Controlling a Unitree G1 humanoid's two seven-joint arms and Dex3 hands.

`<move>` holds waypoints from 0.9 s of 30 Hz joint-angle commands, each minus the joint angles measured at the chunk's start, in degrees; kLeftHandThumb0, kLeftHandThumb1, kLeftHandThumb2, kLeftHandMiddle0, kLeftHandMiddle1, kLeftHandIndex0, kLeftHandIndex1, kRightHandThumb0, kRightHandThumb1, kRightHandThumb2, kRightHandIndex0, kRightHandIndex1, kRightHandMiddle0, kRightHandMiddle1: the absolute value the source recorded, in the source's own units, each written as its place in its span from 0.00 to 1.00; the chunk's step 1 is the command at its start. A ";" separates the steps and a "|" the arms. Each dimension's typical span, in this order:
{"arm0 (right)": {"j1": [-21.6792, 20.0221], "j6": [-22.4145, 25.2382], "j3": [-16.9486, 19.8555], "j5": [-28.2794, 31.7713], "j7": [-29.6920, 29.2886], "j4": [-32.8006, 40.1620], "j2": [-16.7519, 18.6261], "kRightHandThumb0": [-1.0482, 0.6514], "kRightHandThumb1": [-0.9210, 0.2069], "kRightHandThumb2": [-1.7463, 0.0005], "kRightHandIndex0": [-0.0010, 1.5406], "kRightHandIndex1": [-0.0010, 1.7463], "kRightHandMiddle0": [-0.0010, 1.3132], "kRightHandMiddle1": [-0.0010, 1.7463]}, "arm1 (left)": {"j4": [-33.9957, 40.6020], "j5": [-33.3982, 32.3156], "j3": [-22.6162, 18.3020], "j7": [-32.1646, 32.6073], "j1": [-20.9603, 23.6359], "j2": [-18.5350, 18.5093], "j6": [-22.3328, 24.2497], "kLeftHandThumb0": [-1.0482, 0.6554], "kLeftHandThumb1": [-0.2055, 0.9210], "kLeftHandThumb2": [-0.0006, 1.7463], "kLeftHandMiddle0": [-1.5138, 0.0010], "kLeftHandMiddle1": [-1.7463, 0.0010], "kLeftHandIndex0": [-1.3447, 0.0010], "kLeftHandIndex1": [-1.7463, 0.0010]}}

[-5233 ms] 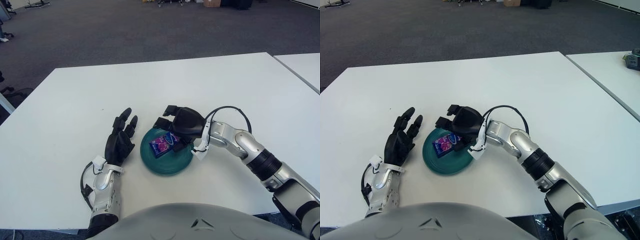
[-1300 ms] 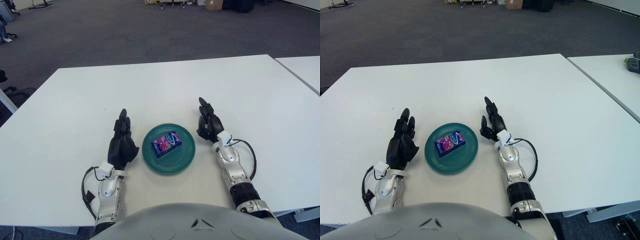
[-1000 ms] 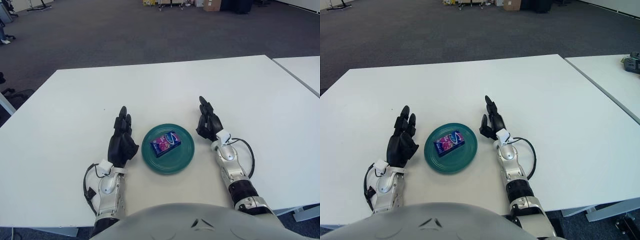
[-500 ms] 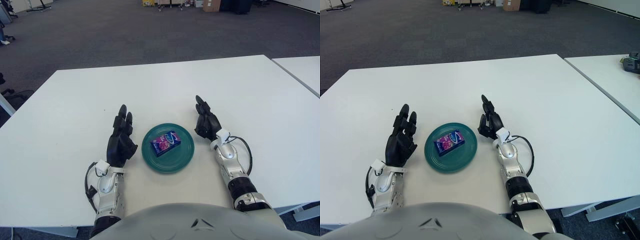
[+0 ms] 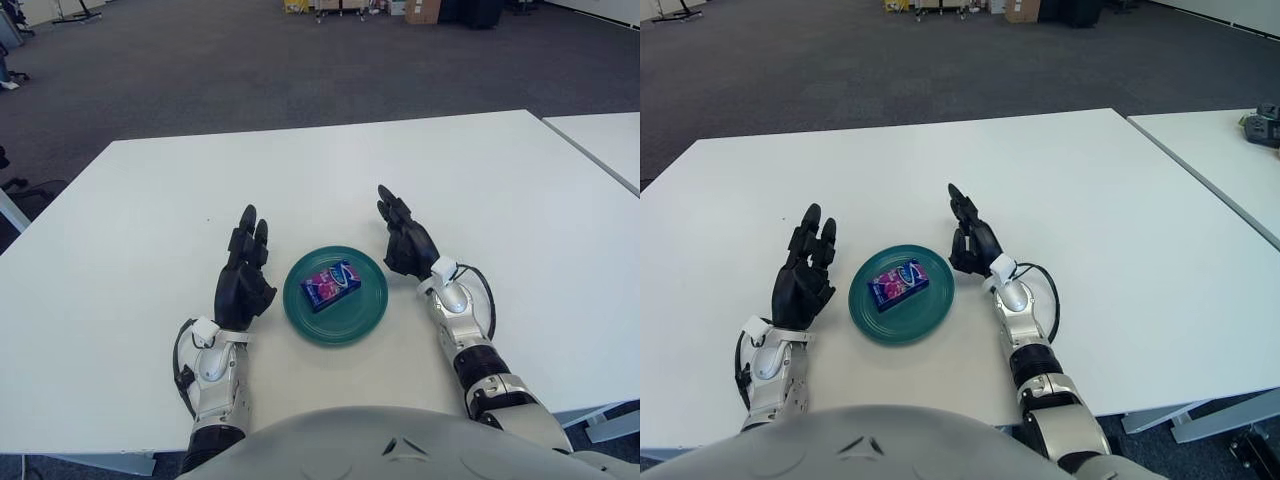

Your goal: Put the gum into the plate.

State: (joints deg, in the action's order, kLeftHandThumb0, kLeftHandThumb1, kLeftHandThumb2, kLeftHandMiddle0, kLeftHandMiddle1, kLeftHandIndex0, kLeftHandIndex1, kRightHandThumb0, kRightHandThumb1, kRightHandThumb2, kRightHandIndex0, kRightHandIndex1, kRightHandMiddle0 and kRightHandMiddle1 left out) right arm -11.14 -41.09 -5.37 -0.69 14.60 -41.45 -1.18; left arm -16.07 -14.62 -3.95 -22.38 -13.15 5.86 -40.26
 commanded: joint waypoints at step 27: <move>5.16 4.63 -6.69 -25.35 -32.59 -4.12 -6.99 0.00 0.00 0.59 0.00 0.00 0.00 0.00 | -13.18 41.11 -1.00 39.69 -0.40 -4.44 -10.40 0.00 1.00 0.43 1.00 1.00 1.00 1.00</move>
State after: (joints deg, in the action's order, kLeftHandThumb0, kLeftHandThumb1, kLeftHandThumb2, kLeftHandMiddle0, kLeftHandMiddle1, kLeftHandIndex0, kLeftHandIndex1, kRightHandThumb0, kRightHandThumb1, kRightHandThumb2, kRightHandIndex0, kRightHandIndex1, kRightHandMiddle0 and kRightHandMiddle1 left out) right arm -12.85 -38.82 -11.69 -24.27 -16.78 -41.25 -5.05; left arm -20.51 18.09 -5.40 11.25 -8.07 5.13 -49.16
